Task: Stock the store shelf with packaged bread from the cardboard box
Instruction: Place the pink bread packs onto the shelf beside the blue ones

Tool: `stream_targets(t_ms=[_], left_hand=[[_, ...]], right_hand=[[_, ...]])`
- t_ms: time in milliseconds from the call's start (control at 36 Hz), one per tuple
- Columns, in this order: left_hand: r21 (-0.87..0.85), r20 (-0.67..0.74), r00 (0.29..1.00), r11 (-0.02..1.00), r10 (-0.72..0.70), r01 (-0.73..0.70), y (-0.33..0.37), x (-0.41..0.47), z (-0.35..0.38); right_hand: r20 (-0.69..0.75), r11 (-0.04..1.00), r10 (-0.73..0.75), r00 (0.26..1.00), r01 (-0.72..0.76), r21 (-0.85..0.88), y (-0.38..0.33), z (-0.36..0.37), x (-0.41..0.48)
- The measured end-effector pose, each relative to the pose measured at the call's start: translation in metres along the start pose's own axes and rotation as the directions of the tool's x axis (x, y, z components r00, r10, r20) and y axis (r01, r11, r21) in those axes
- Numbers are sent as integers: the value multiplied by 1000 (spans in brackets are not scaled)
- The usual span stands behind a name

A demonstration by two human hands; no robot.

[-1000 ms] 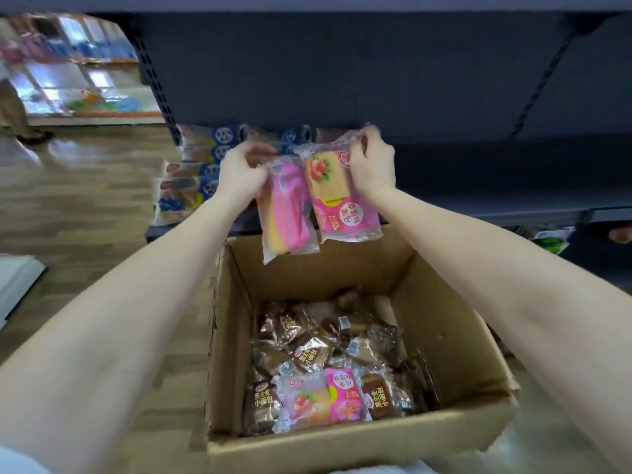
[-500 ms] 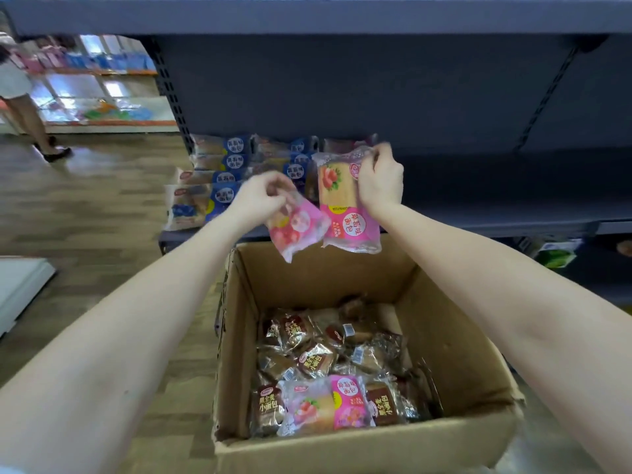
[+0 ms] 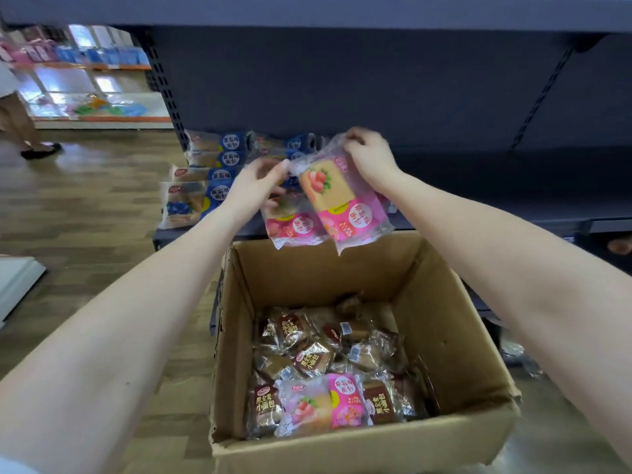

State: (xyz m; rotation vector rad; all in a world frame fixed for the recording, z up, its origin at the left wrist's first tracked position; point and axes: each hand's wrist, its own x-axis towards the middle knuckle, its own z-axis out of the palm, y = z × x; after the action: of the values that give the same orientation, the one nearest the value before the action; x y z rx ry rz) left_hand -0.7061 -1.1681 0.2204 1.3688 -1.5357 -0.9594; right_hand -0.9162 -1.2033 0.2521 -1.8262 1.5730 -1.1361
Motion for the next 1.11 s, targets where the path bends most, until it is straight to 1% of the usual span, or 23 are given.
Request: stream_targets(t_ms=[28,83,139,167,222,278,333,389,444,472,500,556,611,667,750,833,917,972,1028,1083,1111], left_hand=[[-26,-10,1000,1000,3,-3,6,1,3],[-18,-1,1000,1000,23,-23,16,3,10],[71,38,999,997,38,-41,21,5,19],[110,79,996,993,29,-37,23,3,22],[119,152,988,993,-20,2,23,0,28],[122,167,985,992,-49,29,19,-2,31],[103,163,984,993,-65,49,17,-5,32],[51,136,987,995,-87,81,14,-5,34],[-43,90,990,993,-106,110,13,-6,34],[-95,49,992,988,-115,119,11,-4,34],[-146,2,992,981,-129,127,11,-4,32],[-254,-78,982,956,-172,148,10,-2,29],[-341,-106,975,928,-197,151,7,2,29],[-393,-99,977,909,-189,136,10,0,34],[-411,-50,986,903,-158,124,12,-2,47],[-376,-33,989,919,-142,119,7,0,56],[-332,-42,986,933,-160,137,3,3,65],[-260,-58,989,958,-138,118,4,5,71],[-56,-94,993,997,-66,60,5,8,74],[155,-92,995,988,36,-21,2,10,76],[238,-80,995,970,63,-43,0,11,76]], right_hand=[[55,1000,-19,998,18,2,-2,1,-2],[117,999,-48,992,49,0,-1,4,-5],[146,998,-66,987,68,-8,2,8,-10],[156,997,-72,985,75,-12,3,9,-12],[177,996,-88,980,89,-1,6,9,-16],[197,995,-99,975,101,3,9,7,-20],[197,996,-83,977,86,-6,11,4,-22],[161,996,-78,984,83,-23,11,0,-25],[100,981,-125,987,138,-137,12,-5,-28],[100,953,-174,980,193,-232,14,-8,-29],[134,904,-232,964,264,-335,17,-11,-30],[246,761,-341,907,420,-494,23,-15,-33],[322,623,-404,857,515,-589,29,-16,-37],[362,530,-395,845,531,-661,37,-13,-39],[357,463,-383,852,511,-724,45,-9,-41],[356,424,-364,861,493,-760,46,-10,-43],[365,385,-385,848,506,-772,51,-13,-44],[365,361,-384,848,501,-786,56,-16,-43],[344,352,-354,870,465,-812,62,-18,-41],[293,371,-320,901,403,-837,68,-21,-41],[265,387,-294,918,368,-845,71,-24,-41]])
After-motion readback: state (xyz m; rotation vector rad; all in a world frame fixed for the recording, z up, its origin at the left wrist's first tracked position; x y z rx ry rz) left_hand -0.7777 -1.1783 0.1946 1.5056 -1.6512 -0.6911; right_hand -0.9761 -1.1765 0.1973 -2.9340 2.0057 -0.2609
